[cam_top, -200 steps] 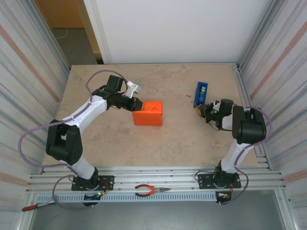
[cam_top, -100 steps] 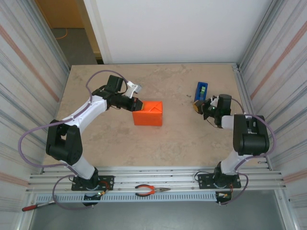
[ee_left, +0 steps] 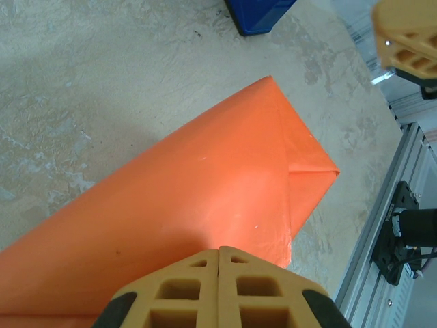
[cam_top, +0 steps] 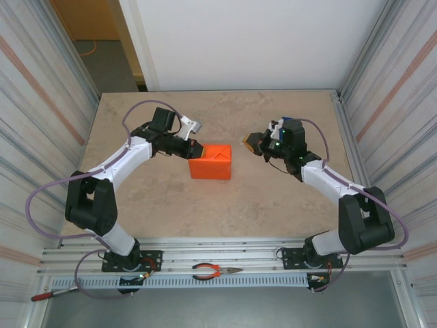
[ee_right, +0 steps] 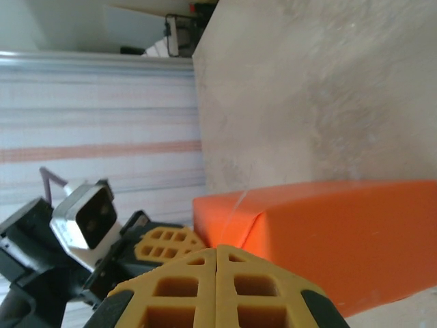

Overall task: Wrap the gift box in paper
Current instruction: Tear off the tape with the cutter, then stick the wrapping paper to the gift box.

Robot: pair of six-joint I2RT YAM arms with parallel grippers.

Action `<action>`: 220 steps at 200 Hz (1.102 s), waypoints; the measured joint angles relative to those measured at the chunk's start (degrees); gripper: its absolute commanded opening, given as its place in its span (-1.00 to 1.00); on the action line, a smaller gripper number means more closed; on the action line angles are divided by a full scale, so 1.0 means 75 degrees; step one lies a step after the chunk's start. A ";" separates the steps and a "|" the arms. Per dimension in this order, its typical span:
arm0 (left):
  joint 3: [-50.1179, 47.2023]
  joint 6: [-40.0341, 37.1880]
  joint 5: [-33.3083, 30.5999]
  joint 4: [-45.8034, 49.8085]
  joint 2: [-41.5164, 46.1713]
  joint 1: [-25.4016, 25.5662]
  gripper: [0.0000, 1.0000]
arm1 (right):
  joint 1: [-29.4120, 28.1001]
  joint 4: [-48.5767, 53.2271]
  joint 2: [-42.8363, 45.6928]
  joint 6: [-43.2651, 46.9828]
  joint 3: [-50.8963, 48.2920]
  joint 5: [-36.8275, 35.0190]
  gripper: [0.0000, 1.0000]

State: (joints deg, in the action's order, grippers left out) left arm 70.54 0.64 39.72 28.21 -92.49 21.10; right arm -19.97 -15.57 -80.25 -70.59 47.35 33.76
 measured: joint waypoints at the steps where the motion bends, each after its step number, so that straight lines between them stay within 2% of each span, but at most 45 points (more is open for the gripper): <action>1: 0.0000 0.0000 0.0000 -0.0003 0.0000 -0.0003 -1.00 | -0.0023 0.0012 0.0006 -0.0003 0.0006 -0.0009 -1.00; 50: -0.0020 0.0000 0.0000 -0.0003 0.0017 0.0003 -1.00 | -0.1527 0.0283 0.0090 -0.0414 0.0277 -0.1072 -1.00; 81: -0.0061 0.0000 0.0003 -0.0029 0.0044 0.0003 -1.00 | -0.2130 0.0312 0.0044 -0.0600 0.0408 -0.1609 -1.00; 152: -0.0111 0.0000 -0.0003 -0.0114 0.0076 0.0012 -1.00 | -0.2579 0.0204 -0.0332 -0.0810 0.0519 -0.2305 -1.00; 220: -0.0125 0.0000 0.0000 -0.0143 0.0079 0.0012 -1.00 | -0.2742 0.0026 -0.0667 -0.0962 0.0717 -0.2363 -1.00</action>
State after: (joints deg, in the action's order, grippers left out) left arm 69.60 0.64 39.72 27.14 -91.90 21.19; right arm -40.53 -15.38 -85.25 -77.80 52.73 16.03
